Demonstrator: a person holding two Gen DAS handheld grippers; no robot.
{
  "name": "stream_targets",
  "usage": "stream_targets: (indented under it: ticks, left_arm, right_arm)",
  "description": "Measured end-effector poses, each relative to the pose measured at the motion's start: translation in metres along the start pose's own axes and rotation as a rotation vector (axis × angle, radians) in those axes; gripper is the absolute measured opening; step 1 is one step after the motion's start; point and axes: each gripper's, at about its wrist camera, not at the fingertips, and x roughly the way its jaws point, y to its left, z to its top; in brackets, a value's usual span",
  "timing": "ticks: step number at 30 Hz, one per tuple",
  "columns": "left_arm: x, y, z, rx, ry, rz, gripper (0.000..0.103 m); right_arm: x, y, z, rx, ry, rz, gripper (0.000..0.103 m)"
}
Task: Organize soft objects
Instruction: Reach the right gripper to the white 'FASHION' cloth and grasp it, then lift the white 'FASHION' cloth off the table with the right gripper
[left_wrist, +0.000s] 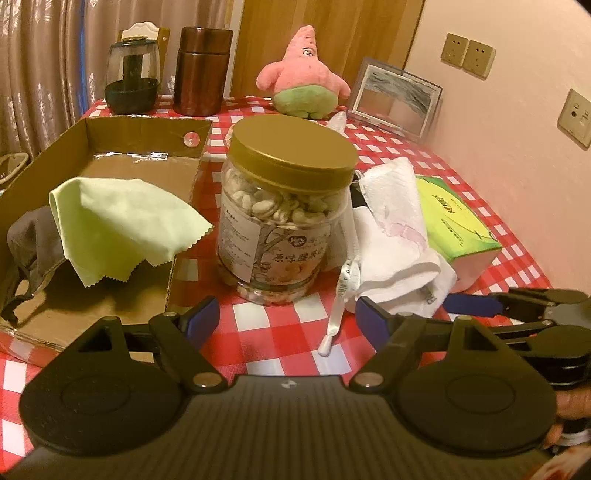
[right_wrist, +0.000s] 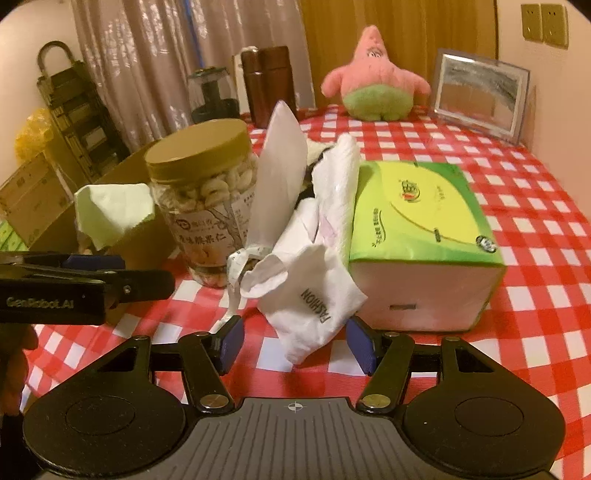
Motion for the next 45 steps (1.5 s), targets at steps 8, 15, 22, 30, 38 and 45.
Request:
stream_targets:
  ticks: [8, 15, 22, 30, 38, 45]
  left_arm:
    - [0.006, 0.005, 0.0, -0.033, 0.007, -0.009, 0.078]
    - [0.005, 0.008, -0.001, -0.038, 0.011, 0.002, 0.078]
    - [0.001, -0.005, -0.002, 0.017, 0.01, -0.019, 0.078]
    - [-0.004, -0.02, -0.002, 0.075, 0.009, -0.035, 0.078]
    - [-0.004, -0.036, 0.002, 0.061, 0.008, -0.088, 0.074]
    - [0.01, -0.059, 0.006, 0.085, 0.006, -0.115, 0.071]
  right_arm:
    - [0.024, -0.002, 0.001, 0.091, 0.046, 0.009, 0.047]
    - [0.031, 0.003, 0.004, 0.09, 0.052, -0.004, 0.006]
    - [0.006, 0.007, 0.004, 0.044, 0.034, -0.005, 0.004]
    - [-0.036, 0.004, -0.006, 0.014, 0.002, -0.052, 0.004]
    - [-0.088, -0.016, -0.01, 0.056, -0.12, -0.111, 0.004]
    - [-0.112, -0.025, 0.003, 0.022, -0.218, -0.16, 0.004]
